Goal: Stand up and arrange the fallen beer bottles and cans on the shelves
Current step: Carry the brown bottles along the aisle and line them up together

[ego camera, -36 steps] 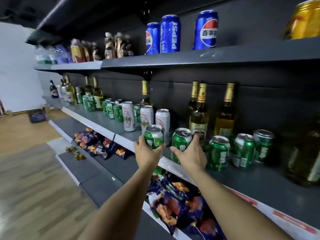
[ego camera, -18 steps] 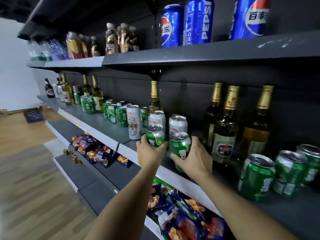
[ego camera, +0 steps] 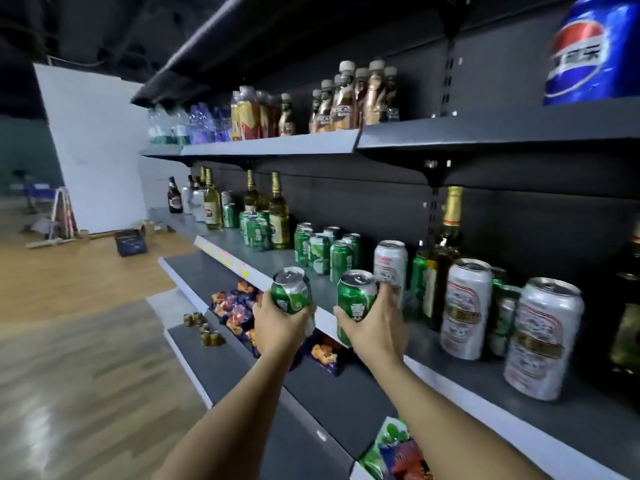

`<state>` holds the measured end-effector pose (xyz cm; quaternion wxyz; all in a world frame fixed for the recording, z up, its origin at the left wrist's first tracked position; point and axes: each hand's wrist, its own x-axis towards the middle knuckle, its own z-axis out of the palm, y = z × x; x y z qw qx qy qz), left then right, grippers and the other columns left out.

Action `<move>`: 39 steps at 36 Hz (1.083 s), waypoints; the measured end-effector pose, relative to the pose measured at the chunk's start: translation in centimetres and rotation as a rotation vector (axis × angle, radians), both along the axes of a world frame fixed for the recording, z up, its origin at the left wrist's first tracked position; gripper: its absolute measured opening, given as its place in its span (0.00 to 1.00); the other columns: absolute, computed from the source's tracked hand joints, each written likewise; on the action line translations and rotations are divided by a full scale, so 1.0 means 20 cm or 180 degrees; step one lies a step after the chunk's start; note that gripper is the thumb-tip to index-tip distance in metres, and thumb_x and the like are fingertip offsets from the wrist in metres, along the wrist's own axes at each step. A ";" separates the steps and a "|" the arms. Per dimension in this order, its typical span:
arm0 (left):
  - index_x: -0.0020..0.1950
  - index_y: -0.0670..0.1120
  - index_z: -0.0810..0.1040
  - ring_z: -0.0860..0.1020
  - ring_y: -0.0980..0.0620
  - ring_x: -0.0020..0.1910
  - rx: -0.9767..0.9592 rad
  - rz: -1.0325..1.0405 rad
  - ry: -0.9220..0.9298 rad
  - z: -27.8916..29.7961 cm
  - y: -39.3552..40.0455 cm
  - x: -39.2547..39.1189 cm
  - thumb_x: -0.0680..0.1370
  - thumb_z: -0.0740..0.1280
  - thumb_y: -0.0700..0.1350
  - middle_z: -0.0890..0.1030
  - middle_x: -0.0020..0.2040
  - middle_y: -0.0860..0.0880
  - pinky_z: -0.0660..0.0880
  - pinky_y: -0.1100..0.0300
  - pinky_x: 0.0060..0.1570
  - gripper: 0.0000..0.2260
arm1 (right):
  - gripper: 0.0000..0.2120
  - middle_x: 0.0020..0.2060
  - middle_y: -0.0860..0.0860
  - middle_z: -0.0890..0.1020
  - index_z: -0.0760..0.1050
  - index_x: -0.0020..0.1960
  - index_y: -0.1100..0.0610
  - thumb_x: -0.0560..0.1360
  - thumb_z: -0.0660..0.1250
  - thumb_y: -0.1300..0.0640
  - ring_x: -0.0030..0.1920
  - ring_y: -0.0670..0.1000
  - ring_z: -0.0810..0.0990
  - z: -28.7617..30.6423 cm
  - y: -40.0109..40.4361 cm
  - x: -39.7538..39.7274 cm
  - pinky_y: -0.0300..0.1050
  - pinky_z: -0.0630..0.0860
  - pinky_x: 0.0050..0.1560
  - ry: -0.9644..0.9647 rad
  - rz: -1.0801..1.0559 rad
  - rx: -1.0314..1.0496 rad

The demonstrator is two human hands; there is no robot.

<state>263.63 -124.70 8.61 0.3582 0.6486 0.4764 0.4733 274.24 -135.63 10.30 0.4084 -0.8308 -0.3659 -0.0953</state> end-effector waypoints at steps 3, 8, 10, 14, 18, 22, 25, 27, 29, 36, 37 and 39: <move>0.59 0.52 0.74 0.78 0.47 0.50 0.0079 -0.0108 0.0054 0.00 0.22 -0.09 0.61 0.78 0.56 0.77 0.54 0.48 0.77 0.50 0.50 0.30 | 0.43 0.68 0.52 0.72 0.56 0.75 0.56 0.70 0.69 0.35 0.65 0.54 0.73 -0.01 0.25 -0.08 0.46 0.72 0.54 0.0096 -0.0072 -0.0016; 0.62 0.47 0.73 0.70 0.50 0.48 0.0058 -0.0289 0.0165 0.02 0.56 -0.13 0.67 0.79 0.51 0.74 0.56 0.46 0.67 0.59 0.47 0.28 | 0.38 0.63 0.50 0.76 0.60 0.69 0.54 0.69 0.71 0.35 0.60 0.54 0.77 -0.03 0.56 -0.12 0.46 0.74 0.48 0.0172 -0.0264 0.0100; 0.62 0.46 0.73 0.72 0.49 0.49 0.0035 -0.0367 0.0116 0.02 0.68 -0.11 0.67 0.79 0.51 0.73 0.56 0.46 0.69 0.57 0.49 0.28 | 0.38 0.62 0.49 0.77 0.61 0.69 0.53 0.69 0.70 0.35 0.59 0.54 0.78 -0.05 0.65 -0.11 0.45 0.74 0.47 0.0181 -0.0365 -0.0012; 0.61 0.47 0.74 0.78 0.45 0.52 0.0045 -0.0466 0.0040 0.02 0.91 -0.01 0.65 0.79 0.52 0.76 0.55 0.47 0.77 0.49 0.53 0.28 | 0.37 0.63 0.48 0.77 0.62 0.68 0.52 0.68 0.71 0.35 0.59 0.52 0.78 -0.06 0.83 -0.02 0.44 0.74 0.45 0.0182 -0.0453 -0.0026; 0.59 0.47 0.74 0.78 0.45 0.52 0.0153 -0.0582 0.0117 0.04 1.11 0.12 0.65 0.79 0.53 0.76 0.54 0.47 0.78 0.48 0.51 0.27 | 0.39 0.63 0.50 0.77 0.62 0.69 0.52 0.67 0.72 0.35 0.60 0.54 0.77 -0.06 1.00 0.09 0.43 0.71 0.44 0.0156 -0.0613 0.0027; 0.63 0.45 0.72 0.75 0.45 0.54 0.0136 -0.0794 0.0191 0.07 1.25 0.23 0.69 0.77 0.50 0.72 0.57 0.45 0.71 0.57 0.49 0.27 | 0.38 0.59 0.51 0.79 0.63 0.65 0.53 0.66 0.72 0.34 0.58 0.55 0.78 -0.06 1.14 0.19 0.45 0.72 0.42 0.0197 -0.0768 -0.0042; 0.62 0.45 0.72 0.75 0.46 0.53 0.0084 -0.0968 0.0247 0.06 1.34 0.31 0.69 0.77 0.50 0.71 0.57 0.46 0.72 0.56 0.51 0.26 | 0.36 0.58 0.51 0.79 0.62 0.63 0.53 0.66 0.73 0.35 0.57 0.56 0.78 -0.07 1.23 0.24 0.45 0.69 0.40 0.0235 -0.0869 -0.0077; 0.61 0.45 0.72 0.75 0.45 0.53 0.0038 -0.1093 0.0326 0.04 1.39 0.36 0.69 0.77 0.51 0.71 0.56 0.46 0.73 0.54 0.52 0.26 | 0.36 0.58 0.51 0.79 0.61 0.62 0.53 0.66 0.73 0.35 0.57 0.56 0.79 -0.08 1.28 0.26 0.44 0.68 0.39 0.0270 -0.0945 -0.0108; 0.61 0.45 0.71 0.75 0.45 0.53 -0.0006 -0.1201 0.0387 0.02 1.43 0.40 0.69 0.77 0.51 0.71 0.57 0.46 0.72 0.54 0.53 0.26 | 0.36 0.58 0.51 0.79 0.60 0.62 0.53 0.66 0.73 0.36 0.57 0.56 0.79 -0.10 1.31 0.28 0.44 0.68 0.39 0.0266 -0.1008 -0.0160; 0.63 0.43 0.72 0.76 0.43 0.55 -0.0077 -0.1637 0.0369 -0.02 1.60 0.55 0.67 0.79 0.49 0.70 0.59 0.45 0.74 0.52 0.56 0.29 | 0.38 0.57 0.52 0.80 0.61 0.65 0.52 0.66 0.73 0.34 0.54 0.57 0.80 -0.12 1.43 0.30 0.46 0.72 0.40 0.0291 -0.1299 -0.0309; 0.64 0.43 0.72 0.76 0.43 0.56 -0.0080 -0.1687 0.0397 -0.03 1.63 0.57 0.67 0.79 0.49 0.70 0.59 0.45 0.74 0.52 0.57 0.29 | 0.39 0.56 0.52 0.80 0.61 0.66 0.52 0.65 0.73 0.34 0.54 0.58 0.80 -0.13 1.45 0.29 0.47 0.74 0.41 0.0288 -0.1339 -0.0309; 0.65 0.43 0.72 0.75 0.43 0.58 -0.0045 -0.1825 0.0408 -0.04 1.67 0.60 0.67 0.79 0.49 0.70 0.59 0.45 0.73 0.52 0.59 0.30 | 0.40 0.60 0.53 0.78 0.61 0.67 0.52 0.65 0.73 0.34 0.55 0.58 0.80 -0.14 1.49 0.28 0.47 0.75 0.43 0.0265 -0.1436 -0.0262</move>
